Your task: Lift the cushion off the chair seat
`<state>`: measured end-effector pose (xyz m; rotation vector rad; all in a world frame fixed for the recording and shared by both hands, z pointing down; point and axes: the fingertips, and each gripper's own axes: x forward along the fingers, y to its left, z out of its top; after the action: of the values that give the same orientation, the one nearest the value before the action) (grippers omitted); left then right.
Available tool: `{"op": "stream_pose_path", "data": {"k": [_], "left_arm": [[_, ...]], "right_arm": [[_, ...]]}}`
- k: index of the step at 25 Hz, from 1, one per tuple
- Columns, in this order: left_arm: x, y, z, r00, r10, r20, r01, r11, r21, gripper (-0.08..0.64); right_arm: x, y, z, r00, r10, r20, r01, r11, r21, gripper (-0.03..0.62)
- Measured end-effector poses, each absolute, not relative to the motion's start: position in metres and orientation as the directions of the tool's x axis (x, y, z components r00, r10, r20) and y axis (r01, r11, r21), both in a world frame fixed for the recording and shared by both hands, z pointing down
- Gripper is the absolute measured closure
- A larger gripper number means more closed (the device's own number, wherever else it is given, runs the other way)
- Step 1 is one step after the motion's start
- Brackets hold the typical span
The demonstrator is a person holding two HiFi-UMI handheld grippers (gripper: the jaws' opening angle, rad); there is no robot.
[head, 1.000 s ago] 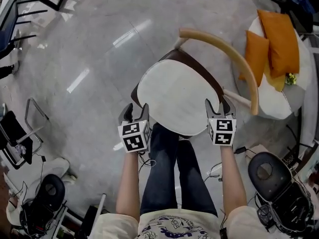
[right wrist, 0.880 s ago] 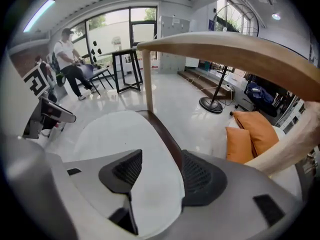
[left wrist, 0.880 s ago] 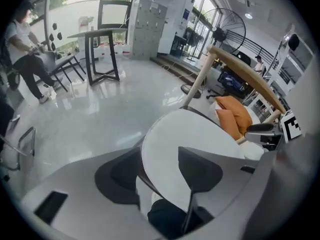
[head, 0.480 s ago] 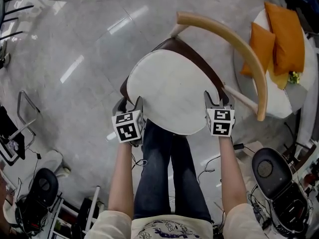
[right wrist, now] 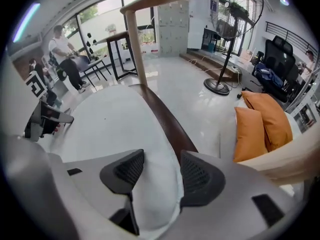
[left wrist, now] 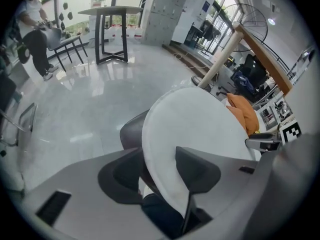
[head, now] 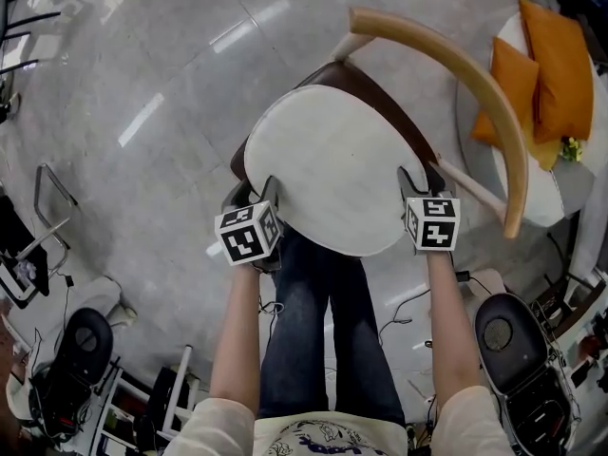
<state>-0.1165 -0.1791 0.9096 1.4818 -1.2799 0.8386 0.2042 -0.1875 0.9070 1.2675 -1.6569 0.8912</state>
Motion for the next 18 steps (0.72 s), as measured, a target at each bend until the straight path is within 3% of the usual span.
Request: {"op": "stream_pose_path", "data": {"k": [10, 18], "left_arm": [[-0.113, -0.179, 0.914, 0.218, -0.278, 0.935, -0.973, 0.016, 0.232, 0.362], [-0.107, -0.180, 0.901, 0.204, -0.264, 0.943, -0.979, -0.075, 0.191, 0.480]], "right_arm": [[0.200, -0.185, 0.914, -0.154, -0.330, 0.931, -0.977, 0.194, -0.093, 0.394], [0.196, -0.181, 0.899, -0.090, -0.346, 0.934, -0.982, 0.188, -0.025, 0.502]]}}
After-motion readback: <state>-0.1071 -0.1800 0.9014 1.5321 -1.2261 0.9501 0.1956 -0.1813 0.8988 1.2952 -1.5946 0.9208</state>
